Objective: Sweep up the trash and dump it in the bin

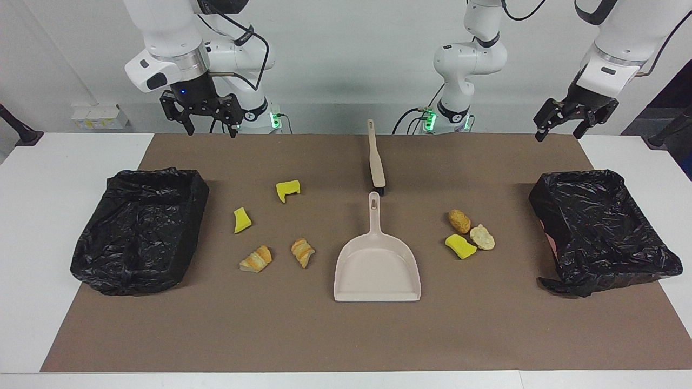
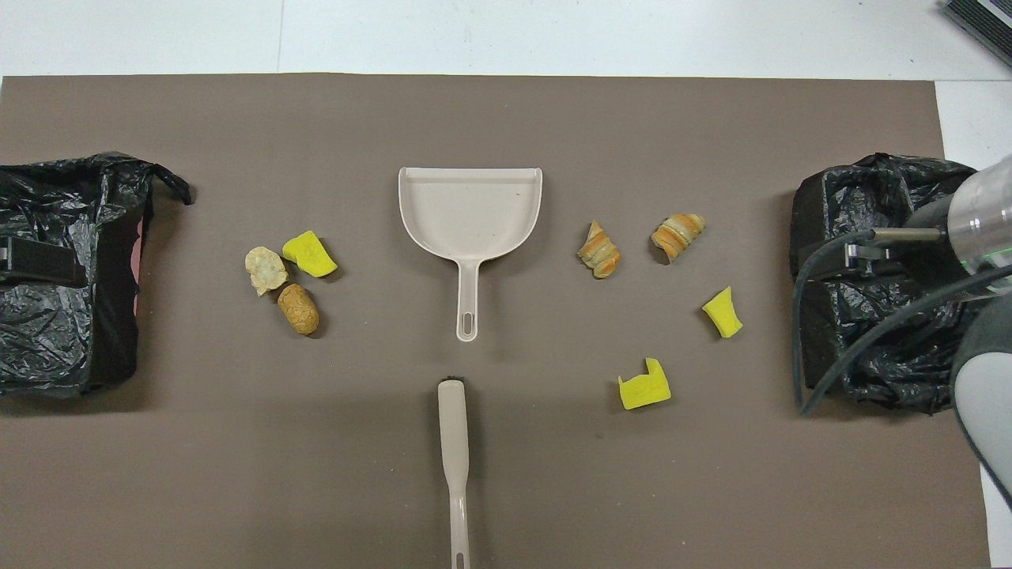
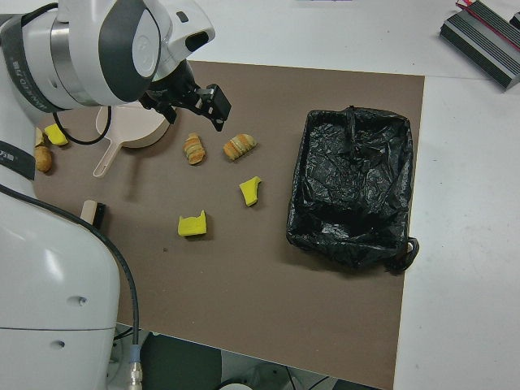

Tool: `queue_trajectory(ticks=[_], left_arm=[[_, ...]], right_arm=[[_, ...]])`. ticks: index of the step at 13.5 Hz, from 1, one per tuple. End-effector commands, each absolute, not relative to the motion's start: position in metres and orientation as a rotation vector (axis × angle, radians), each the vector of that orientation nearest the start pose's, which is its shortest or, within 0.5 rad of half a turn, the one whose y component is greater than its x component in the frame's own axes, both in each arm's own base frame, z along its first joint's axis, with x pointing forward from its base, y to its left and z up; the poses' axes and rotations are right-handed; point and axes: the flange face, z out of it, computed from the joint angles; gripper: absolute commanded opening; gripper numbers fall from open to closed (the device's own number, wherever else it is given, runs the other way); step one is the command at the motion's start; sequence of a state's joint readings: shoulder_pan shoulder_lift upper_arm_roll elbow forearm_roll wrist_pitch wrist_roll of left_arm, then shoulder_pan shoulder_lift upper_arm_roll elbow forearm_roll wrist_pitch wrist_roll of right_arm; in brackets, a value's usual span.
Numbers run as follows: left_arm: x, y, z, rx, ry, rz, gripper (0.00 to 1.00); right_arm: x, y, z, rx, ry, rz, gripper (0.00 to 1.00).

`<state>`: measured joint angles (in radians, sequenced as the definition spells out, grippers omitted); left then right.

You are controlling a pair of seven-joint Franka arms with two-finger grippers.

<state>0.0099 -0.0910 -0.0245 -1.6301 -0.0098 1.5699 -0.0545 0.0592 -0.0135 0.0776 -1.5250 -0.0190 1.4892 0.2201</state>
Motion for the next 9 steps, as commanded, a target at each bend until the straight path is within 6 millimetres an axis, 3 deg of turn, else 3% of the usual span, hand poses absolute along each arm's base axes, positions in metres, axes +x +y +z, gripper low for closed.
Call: queue_trajectory(ticks=[1,5,9], left_arm=[[0.522,-0.013,0.65,-3.153,-0.048,-0.04,1.0],[0.522,-0.021,0.65,-3.159,0.078,-0.041,1.0],[0.524,-0.021,0.649,-3.164,0.059,-0.069,1.0]], right_arm=[[0.536,0.068,0.647,-3.151,0.095,0.029,1.0],[0.536,0.064,0.647,-3.151,0.107,0.034,1.0],[0.538,0.057,0.647,-3.147,0.145,0.025,1.0]])
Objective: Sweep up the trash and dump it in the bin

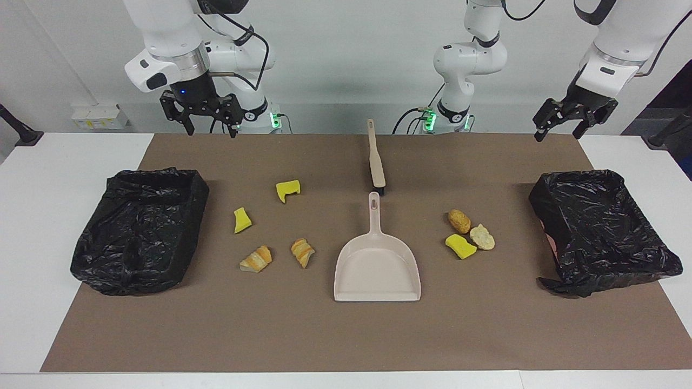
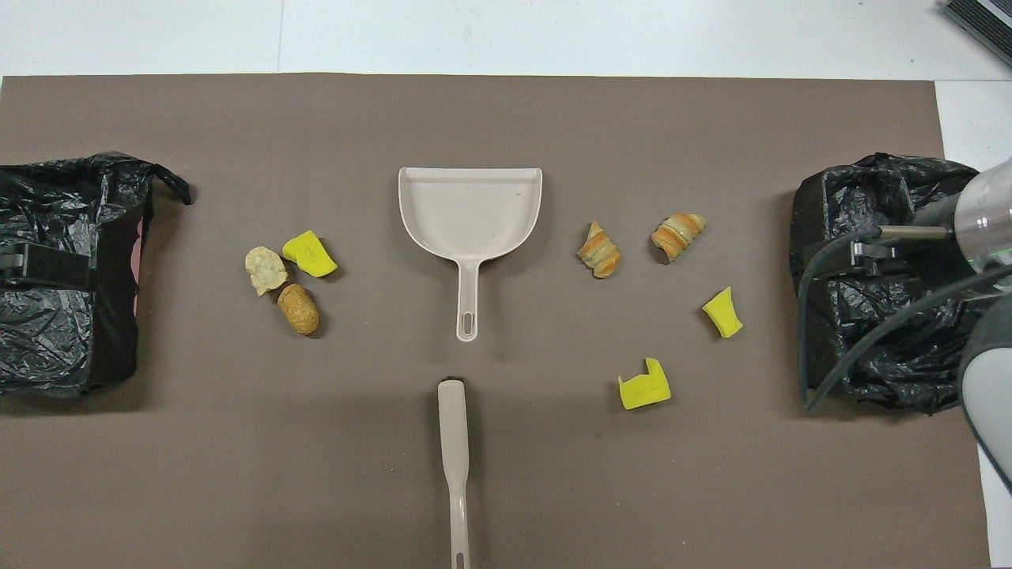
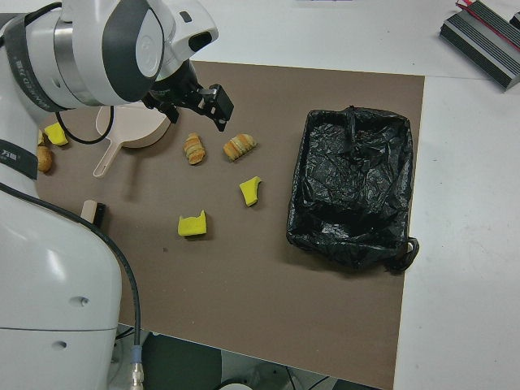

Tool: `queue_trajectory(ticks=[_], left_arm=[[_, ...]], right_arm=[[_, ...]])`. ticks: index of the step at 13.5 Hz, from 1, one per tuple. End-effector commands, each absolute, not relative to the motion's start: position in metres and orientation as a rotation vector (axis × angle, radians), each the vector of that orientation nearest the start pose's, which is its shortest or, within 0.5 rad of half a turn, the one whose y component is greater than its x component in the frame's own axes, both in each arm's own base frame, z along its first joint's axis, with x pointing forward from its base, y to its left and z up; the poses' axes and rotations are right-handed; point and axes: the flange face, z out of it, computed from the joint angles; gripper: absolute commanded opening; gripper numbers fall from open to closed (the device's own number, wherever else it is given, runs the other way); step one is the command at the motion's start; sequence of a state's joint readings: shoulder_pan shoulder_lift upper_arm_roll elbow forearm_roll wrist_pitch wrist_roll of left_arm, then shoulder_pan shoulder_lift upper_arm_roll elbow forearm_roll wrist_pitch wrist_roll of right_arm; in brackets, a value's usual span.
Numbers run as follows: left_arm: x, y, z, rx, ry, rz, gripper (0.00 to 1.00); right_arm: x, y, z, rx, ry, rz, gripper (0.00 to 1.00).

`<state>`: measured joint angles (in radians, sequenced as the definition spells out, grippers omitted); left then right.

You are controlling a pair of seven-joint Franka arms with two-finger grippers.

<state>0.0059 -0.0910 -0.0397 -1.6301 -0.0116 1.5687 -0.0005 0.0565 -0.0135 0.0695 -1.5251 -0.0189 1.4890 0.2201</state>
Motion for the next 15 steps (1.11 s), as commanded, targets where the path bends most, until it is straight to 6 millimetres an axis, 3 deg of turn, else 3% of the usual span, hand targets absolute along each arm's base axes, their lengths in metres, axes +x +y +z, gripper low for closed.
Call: queue_trajectory(ticks=[1,7,11,15], left_arm=[[0.524,-0.017,0.646,-3.163,0.056,-0.065,1.0],[0.517,-0.023,0.639,-3.163,0.065,-0.041,1.0],[0.504,-0.037,0.623,-3.16,0.1,0.013,1.0],[0.495,-0.077,0.584,-3.151,0.145,0.095,1.0]], right_arm=[[0.538,0.055,0.647,-3.146,0.145,0.025,1.0],[0.536,0.056,0.64,-3.133,0.233,-0.019,1.0],[0.535,0.061,0.64,-3.137,0.174,-0.027,1.0],[0.541,0.067,0.635,-3.148,0.16,-0.025,1.0]])
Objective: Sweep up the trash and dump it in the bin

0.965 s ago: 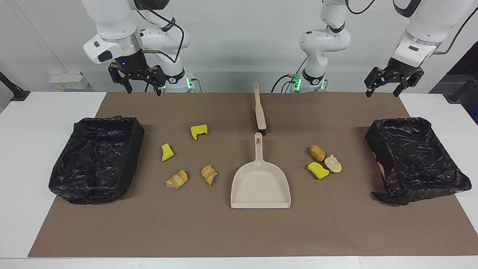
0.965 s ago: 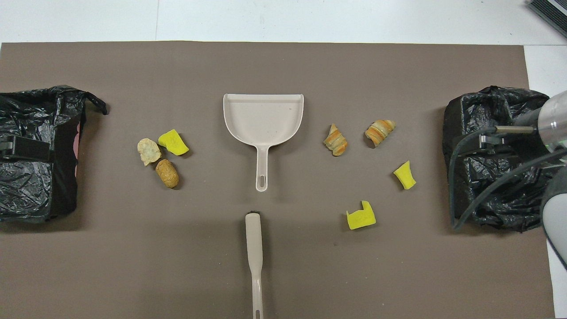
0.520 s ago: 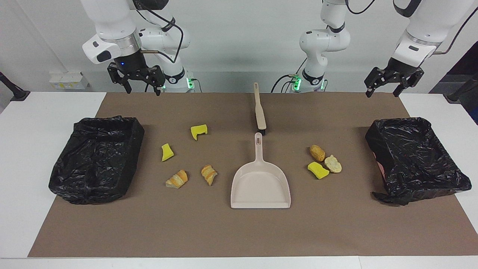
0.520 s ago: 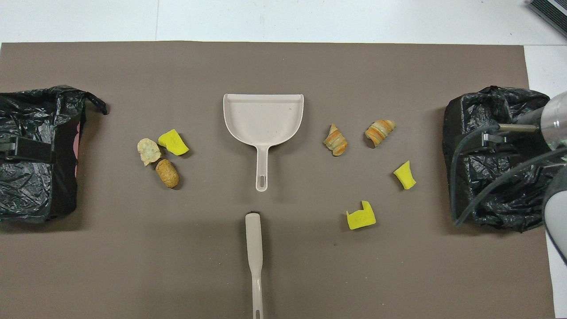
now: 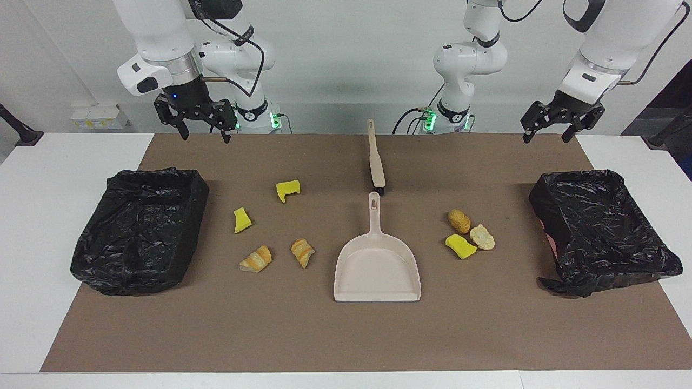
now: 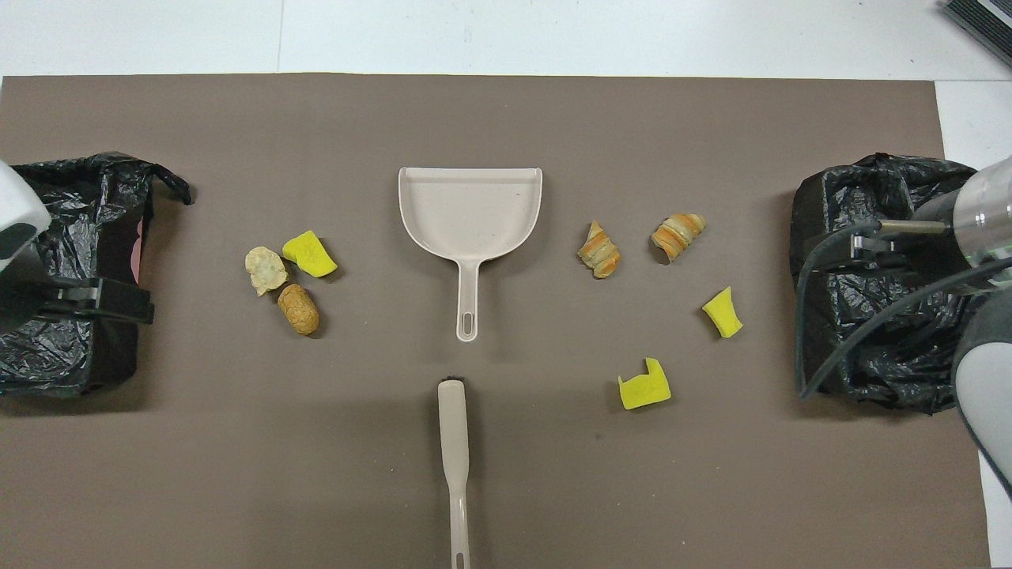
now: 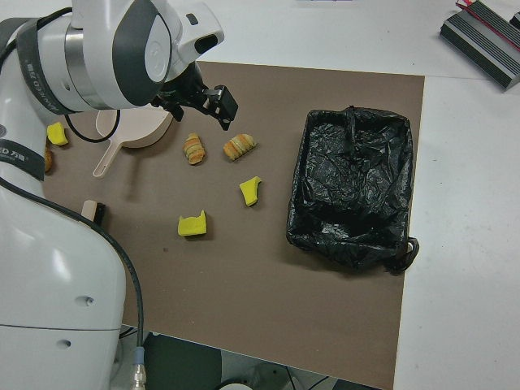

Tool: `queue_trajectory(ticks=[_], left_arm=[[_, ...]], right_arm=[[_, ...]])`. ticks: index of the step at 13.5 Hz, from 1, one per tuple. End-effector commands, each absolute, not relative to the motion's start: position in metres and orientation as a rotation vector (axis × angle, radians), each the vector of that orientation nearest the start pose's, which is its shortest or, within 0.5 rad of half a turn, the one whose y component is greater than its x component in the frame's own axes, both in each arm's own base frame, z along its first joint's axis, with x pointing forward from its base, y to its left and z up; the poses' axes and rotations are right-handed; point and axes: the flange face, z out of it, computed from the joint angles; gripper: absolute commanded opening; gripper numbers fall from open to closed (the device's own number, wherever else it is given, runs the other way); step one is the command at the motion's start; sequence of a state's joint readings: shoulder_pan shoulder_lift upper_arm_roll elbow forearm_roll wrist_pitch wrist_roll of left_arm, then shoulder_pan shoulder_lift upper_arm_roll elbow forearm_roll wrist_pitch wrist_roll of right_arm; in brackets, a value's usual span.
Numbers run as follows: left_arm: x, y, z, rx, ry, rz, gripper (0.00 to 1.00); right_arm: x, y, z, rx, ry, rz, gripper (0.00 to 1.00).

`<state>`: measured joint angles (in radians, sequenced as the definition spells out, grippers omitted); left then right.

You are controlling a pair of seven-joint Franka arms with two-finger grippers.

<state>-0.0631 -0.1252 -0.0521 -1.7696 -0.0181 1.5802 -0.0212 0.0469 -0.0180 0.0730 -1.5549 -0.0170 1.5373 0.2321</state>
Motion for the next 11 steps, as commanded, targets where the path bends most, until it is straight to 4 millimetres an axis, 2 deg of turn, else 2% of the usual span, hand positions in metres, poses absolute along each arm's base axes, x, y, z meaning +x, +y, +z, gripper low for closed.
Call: queue_trajectory(ticks=[1,2,3,5,6,7,9,10,11], left_arm=[[0.491,-0.088,0.578,-3.149,0.161,0.088,1.0],[0.488,-0.094,0.569,-3.149,0.146,0.083,1.0],[0.487,-0.095,0.564,-3.149,0.126,0.086,1.0],[0.478,-0.113,0.551,-3.14,0.177,0.119,1.0],[0.47,-0.12,0.546,-3.14,0.174,0.107,1.0],[0.459,-0.133,0.534,-3.137,0.165,0.105,1.0],[0.432,-0.165,0.515,-3.136,0.167,0.078,1.0],[0.411,-0.182,0.508,-3.131,0.183,0.085,1.0],[0.39,-0.195,0.496,-3.122,0.19,0.102,1.0]], right_arm=[[0.546,0.07,0.632,-3.155,0.15,-0.022,1.0],[0.552,0.073,0.631,-3.152,0.143,-0.026,1.0],[0.557,0.084,0.621,-3.146,0.126,-0.015,1.0],[0.574,0.12,0.611,-3.15,0.041,-0.061,1.0],[0.584,0.134,0.606,-3.145,0.055,-0.062,1.0],[0.594,0.149,0.597,-3.142,0.056,-0.055,1.0],[0.61,0.192,0.581,-3.146,0.02,-0.089,1.0],[0.618,0.209,0.572,-3.164,0.019,-0.12,1.0],[0.624,0.235,0.559,-3.172,0.002,-0.137,1.0]])
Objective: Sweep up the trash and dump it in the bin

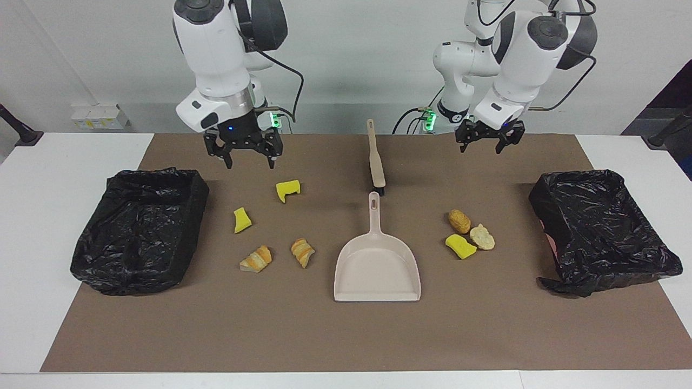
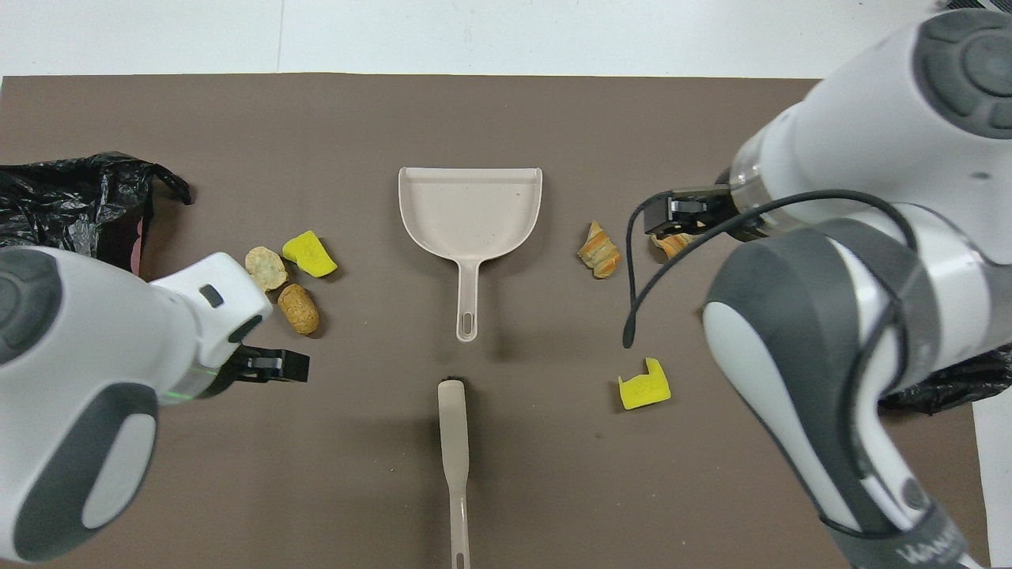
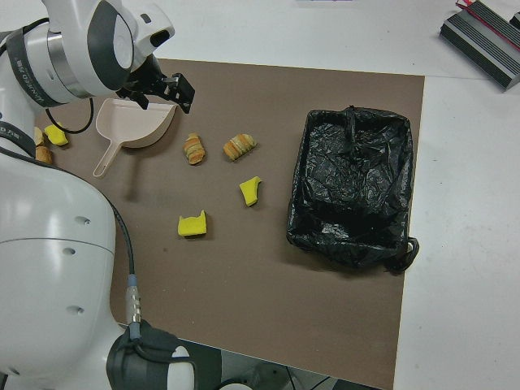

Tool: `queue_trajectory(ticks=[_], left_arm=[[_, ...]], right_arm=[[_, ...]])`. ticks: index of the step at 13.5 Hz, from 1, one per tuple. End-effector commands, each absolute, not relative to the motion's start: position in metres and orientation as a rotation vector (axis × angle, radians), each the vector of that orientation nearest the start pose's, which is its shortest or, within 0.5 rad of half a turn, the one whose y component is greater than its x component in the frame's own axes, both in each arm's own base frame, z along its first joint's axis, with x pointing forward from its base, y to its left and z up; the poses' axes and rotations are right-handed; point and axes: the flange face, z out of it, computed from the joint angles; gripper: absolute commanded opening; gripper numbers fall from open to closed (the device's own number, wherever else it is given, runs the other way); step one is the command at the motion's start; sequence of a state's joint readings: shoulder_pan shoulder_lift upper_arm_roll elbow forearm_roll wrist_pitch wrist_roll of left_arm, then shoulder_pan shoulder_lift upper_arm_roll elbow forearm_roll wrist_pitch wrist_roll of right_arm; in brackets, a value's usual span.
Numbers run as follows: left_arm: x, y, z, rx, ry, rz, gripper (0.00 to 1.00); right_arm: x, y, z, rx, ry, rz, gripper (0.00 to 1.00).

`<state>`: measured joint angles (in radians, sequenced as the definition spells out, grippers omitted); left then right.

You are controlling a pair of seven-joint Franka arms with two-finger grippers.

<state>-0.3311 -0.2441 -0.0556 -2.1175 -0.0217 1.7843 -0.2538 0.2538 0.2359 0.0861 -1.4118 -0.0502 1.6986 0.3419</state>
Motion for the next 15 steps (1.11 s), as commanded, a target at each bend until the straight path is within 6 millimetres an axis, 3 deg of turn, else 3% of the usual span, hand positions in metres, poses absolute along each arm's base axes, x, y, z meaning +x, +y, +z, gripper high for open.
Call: queue_trajectory(ticks=[1,5,7,10,15], left_arm=[[0.376,-0.21,0.485,-3.13,0.217,0.08,1.0],[0.327,-0.27,0.435,-3.112,0.279,0.143,1.0],[0.297,-0.318,0.388,-3.125,0.207,0.115,1.0],[0.272,-0.339,0.347,-3.115,0.225,0.134,1.0],[0.233,-0.359,0.329,-3.136,0.217,0.125,1.0]], right_arm=[[0.631,0.257,0.545,-3.167,0.045,-0.146,1.0],[0.647,0.319,0.489,-3.155,0.108,-0.132,1.0],[0.642,0.354,0.463,-3.149,0.126,-0.128,1.0],[0.625,0.406,0.43,-3.14,0.118,-0.138,1.0],[0.606,0.443,0.404,-3.138,0.043,-0.108,1.0]])
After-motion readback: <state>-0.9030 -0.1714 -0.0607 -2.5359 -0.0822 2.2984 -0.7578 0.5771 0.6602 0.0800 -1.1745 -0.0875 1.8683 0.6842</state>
